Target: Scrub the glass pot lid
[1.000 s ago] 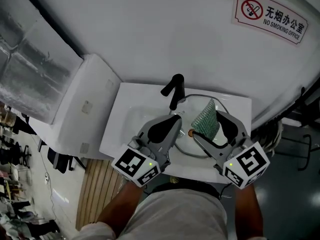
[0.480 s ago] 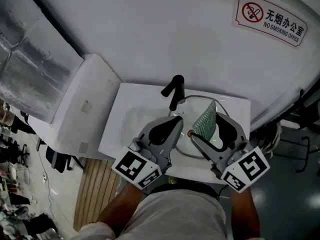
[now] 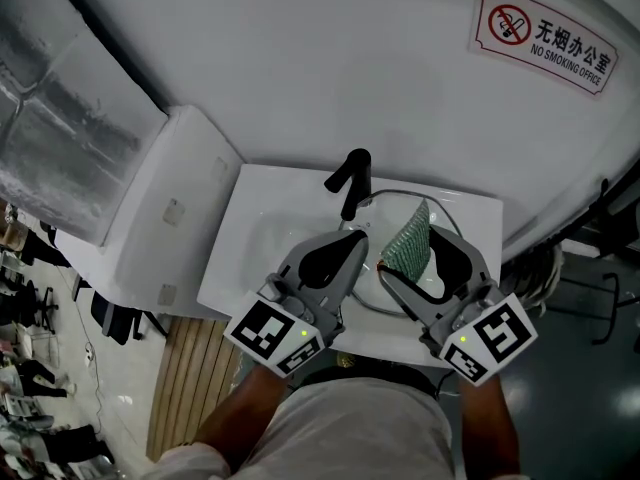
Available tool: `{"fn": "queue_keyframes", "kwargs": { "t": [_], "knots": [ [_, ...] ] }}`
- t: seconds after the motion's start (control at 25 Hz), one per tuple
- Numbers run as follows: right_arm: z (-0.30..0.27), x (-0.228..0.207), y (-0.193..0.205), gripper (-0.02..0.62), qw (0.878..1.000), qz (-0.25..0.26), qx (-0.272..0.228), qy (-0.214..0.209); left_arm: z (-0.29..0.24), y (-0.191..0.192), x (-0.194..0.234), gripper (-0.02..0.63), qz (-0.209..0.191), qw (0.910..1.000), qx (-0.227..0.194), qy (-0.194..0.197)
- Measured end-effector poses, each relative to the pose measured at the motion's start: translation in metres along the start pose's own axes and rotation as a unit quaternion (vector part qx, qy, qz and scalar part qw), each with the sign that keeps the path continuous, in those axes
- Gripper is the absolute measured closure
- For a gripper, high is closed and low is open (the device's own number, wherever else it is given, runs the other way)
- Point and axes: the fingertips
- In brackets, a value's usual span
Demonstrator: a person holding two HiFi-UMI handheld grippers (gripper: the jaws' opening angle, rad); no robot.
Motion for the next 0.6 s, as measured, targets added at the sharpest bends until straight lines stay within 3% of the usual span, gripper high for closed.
{"fn": "queue_keyframes", "kwargs": {
  "t": [0.6],
  "knots": [
    [-0.0021,-0.002,0.0017,0.268,1.0,0.0,0.002,0.006,-0.0011,0.0001,0.0043,0.591,0.001,1.0,-0.002,0.001]
  ]
}}
Point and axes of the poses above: the fingertips, and each gripper's own axes: z backward along the fingers, x to its left, y out of its underside, and after that the axes turned 10 degrees about -z, right-handed
